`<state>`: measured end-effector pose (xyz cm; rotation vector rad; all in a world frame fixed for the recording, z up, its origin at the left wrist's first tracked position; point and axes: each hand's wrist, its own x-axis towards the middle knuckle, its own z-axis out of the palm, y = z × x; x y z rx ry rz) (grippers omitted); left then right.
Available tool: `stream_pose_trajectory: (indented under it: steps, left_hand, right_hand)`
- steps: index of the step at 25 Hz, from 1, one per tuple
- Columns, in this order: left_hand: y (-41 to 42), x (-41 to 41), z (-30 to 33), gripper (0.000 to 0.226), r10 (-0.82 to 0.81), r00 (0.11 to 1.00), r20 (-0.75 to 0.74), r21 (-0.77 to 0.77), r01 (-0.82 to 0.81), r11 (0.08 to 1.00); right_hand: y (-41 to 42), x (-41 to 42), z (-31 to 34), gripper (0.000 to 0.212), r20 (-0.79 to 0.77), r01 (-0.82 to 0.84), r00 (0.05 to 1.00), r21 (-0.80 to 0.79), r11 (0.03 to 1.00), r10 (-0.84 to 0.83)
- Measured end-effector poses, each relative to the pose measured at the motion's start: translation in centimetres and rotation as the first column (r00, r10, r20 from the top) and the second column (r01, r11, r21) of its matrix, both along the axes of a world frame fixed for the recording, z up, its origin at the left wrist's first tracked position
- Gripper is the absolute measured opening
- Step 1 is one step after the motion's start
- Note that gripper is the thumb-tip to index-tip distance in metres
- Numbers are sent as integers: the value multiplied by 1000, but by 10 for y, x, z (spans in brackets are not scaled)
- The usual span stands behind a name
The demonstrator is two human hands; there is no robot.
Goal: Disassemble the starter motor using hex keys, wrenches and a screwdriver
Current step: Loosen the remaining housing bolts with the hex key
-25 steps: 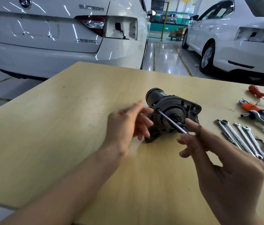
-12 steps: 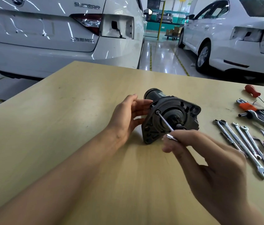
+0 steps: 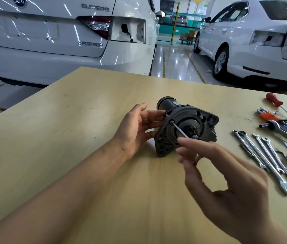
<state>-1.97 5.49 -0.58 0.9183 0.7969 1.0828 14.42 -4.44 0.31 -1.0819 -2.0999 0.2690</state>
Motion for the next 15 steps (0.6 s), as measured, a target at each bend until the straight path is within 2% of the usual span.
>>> stream_pose_trajectory:
  steps: [1, 3, 6, 8, 11, 15]
  left_hand:
    - [0, 0, 0, 50, -2, 1000, -2, 3, 2, 1000]
    - [0, -1, 0, 51, -3, 1000, -11, 15, 3, 1000]
    - [0, -1, -1, 50, -8, 1000, -27, 31, 9, 999]
    - [0, -1, -1, 50, -7, 999, -40, 40, 8, 999]
    - [0, -1, -2, 50, -7, 999, -49, 46, 9, 999]
    - [-1, -2, -3, 50, -12, 999, -46, 47, 14, 999]
  right_hand:
    - [6, -5, -2, 27, -133, 30, 991, 51, 998, -23]
    - [-5, -3, -5, 32, -237, -36, 970, 44, 998, 45]
    - [-9, 2, -3, 25, -260, -87, 957, 159, 983, 126]
    - [-12, 0, 3, 19, -440, -165, 879, 77, 983, 183]
    - [-14, -7, 2, 19, -700, -359, 683, -72, 931, 209]
    - [-8, -5, 6, 26, -762, -477, 622, -185, 859, 181]
